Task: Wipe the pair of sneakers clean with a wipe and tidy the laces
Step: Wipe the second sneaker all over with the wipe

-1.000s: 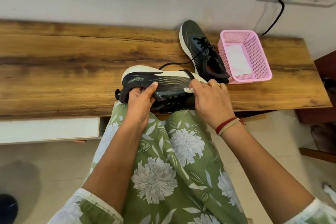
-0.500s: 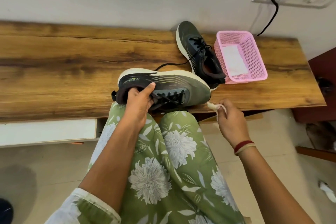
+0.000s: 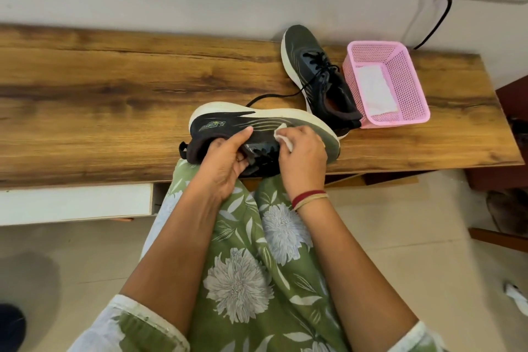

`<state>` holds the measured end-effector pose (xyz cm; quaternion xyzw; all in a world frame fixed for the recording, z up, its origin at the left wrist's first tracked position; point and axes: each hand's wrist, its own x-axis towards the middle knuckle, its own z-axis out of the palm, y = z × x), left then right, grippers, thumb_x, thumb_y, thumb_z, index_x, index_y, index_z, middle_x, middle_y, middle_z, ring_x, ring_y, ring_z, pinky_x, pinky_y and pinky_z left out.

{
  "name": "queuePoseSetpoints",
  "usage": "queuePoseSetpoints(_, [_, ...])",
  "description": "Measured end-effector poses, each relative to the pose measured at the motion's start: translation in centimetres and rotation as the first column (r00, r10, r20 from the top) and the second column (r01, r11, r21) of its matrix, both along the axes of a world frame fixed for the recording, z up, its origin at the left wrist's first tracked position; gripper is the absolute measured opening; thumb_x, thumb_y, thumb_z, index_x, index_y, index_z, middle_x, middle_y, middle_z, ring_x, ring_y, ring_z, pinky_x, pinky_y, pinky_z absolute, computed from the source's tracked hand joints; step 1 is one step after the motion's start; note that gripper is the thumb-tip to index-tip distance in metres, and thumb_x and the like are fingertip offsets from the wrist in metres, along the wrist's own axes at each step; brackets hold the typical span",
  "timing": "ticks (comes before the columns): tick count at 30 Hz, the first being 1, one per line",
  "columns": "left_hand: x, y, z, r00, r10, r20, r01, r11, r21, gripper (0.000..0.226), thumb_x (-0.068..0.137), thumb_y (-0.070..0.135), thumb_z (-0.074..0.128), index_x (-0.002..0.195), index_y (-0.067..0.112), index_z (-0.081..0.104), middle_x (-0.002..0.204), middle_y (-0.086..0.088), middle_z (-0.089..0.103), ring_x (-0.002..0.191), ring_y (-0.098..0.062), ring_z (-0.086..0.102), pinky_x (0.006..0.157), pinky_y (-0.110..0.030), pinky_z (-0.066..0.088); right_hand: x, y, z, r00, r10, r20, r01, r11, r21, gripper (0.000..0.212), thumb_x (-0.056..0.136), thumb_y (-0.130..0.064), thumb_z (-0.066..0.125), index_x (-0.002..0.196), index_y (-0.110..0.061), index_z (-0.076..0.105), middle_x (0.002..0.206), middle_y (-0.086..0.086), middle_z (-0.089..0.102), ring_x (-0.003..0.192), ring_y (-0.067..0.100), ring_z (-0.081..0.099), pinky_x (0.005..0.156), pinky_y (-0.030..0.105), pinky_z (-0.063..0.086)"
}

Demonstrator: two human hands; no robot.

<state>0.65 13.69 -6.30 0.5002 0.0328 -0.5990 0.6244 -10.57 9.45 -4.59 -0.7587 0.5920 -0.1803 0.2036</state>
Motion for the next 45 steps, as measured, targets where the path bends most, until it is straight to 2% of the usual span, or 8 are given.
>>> queuePoseSetpoints(16, [-0.6, -0.1, 0.0, 0.998, 0.043, 0.053, -0.046, 0.998, 0.054, 0.045, 0.094, 0.016, 0.055, 0.129, -0.009, 0.043, 0.104, -0.016, 0.067, 0.084, -0.019, 0.067, 0.064, -0.023, 0.056, -0.4, -1.3, 0.4, 0.937, 0.022, -0.348, -0.066, 0.991, -0.114, 0.022, 0.088, -0.023, 0.054, 0.105, -0.031, 0.066, 0.103, -0.002, 0.06, 0.102, 0.022, 0.047, 0.081, 0.037, 0.023])
queuePoseSetpoints(22, [-0.4, -0.1, -0.2, 0.997, 0.059, 0.045, -0.061, 0.997, 0.047, 0.047, 0.094, 0.017, 0.055, 0.131, -0.011, 0.042, 0.106, -0.018, 0.065, 0.085, -0.021, 0.067, 0.064, -0.023, 0.055, 1.2, 1.1, 0.1, 0.974, 0.114, -0.194, -0.133, 0.987, -0.087, 0.022, 0.085, -0.017, 0.058, 0.103, -0.026, 0.068, 0.096, 0.003, 0.059, 0.095, 0.025, 0.05, 0.078, 0.036, 0.026])
queuePoseSetpoints(26, [-0.7, 0.0, -0.2, 0.997, 0.054, 0.048, -0.057, 0.997, 0.059, 0.046, 0.095, 0.016, 0.054, 0.13, -0.011, 0.041, 0.11, -0.02, 0.065, 0.094, -0.025, 0.066, 0.069, -0.025, 0.057, 0.0, -0.5, 0.0, 0.972, -0.098, -0.215, 0.093, 0.995, -0.029, 0.024, 0.087, -0.018, 0.057, 0.107, -0.028, 0.067, 0.106, 0.001, 0.058, 0.102, 0.023, 0.047, 0.084, 0.037, 0.025])
queuePoseSetpoints(30, [-0.4, 0.0, -0.2, 0.997, 0.067, 0.028, -0.068, 0.997, 0.029, 0.047, 0.096, 0.016, 0.053, 0.131, -0.012, 0.04, 0.103, -0.017, 0.064, 0.087, -0.021, 0.066, 0.066, -0.024, 0.056, 1.4, 1.8, 0.0, 0.987, 0.112, -0.113, -0.119, 0.991, -0.061, 0.024, 0.083, -0.014, 0.06, 0.102, -0.025, 0.069, 0.093, 0.003, 0.059, 0.093, 0.025, 0.049, 0.079, 0.037, 0.028])
queuePoseSetpoints(34, [-0.8, 0.0, -0.3, 0.997, 0.066, 0.031, -0.067, 0.997, 0.049, 0.043, 0.096, 0.015, 0.052, 0.129, -0.011, 0.042, 0.114, -0.022, 0.064, 0.097, -0.025, 0.066, 0.075, -0.028, 0.058, -0.2, -0.8, -0.2, 0.965, -0.158, -0.211, 0.16, 0.987, -0.007, 0.023, 0.087, -0.021, 0.056, 0.108, -0.028, 0.066, 0.106, 0.001, 0.058, 0.105, 0.023, 0.046, 0.084, 0.036, 0.025])
queuePoseSetpoints(39, [-0.5, 0.0, -0.5, 0.995, 0.103, 0.006, -0.103, 0.994, 0.025, 0.05, 0.095, 0.015, 0.053, 0.133, -0.014, 0.037, 0.117, -0.025, 0.06, 0.094, -0.024, 0.065, 0.073, -0.028, 0.057, 1.7, 1.4, 0.4, 0.99, 0.084, -0.112, -0.084, 0.996, 0.0, 0.022, 0.087, -0.02, 0.056, 0.105, -0.026, 0.068, 0.097, 0.003, 0.058, 0.098, 0.024, 0.048, 0.083, 0.038, 0.03])
queuePoseSetpoints(43, [-0.7, 0.0, -0.5, 0.996, 0.093, -0.007, -0.093, 0.995, 0.037, 0.051, 0.095, 0.014, 0.054, 0.133, -0.014, 0.036, 0.12, -0.027, 0.059, 0.108, -0.031, 0.062, 0.073, -0.029, 0.058, -1.3, -2.1, 0.0, 0.956, -0.207, -0.206, 0.219, 0.975, 0.036, 0.022, 0.088, -0.023, 0.055, 0.105, -0.029, 0.067, 0.106, 0.002, 0.062, 0.106, 0.023, 0.05, 0.087, 0.037, 0.031])
queuePoseSetpoints(45, [-0.6, 0.0, -0.4, 0.995, 0.098, 0.004, -0.098, 0.994, 0.039, 0.051, 0.095, 0.014, 0.054, 0.133, -0.014, 0.035, 0.12, -0.027, 0.06, 0.1, -0.028, 0.065, 0.07, -0.027, 0.058, 0.1, -1.0, 0.1, 0.978, -0.133, -0.158, 0.146, 0.987, 0.073, 0.023, 0.087, -0.019, 0.054, 0.105, -0.027, 0.067, 0.103, 0.003, 0.06, 0.104, 0.024, 0.05, 0.086, 0.037, 0.032])
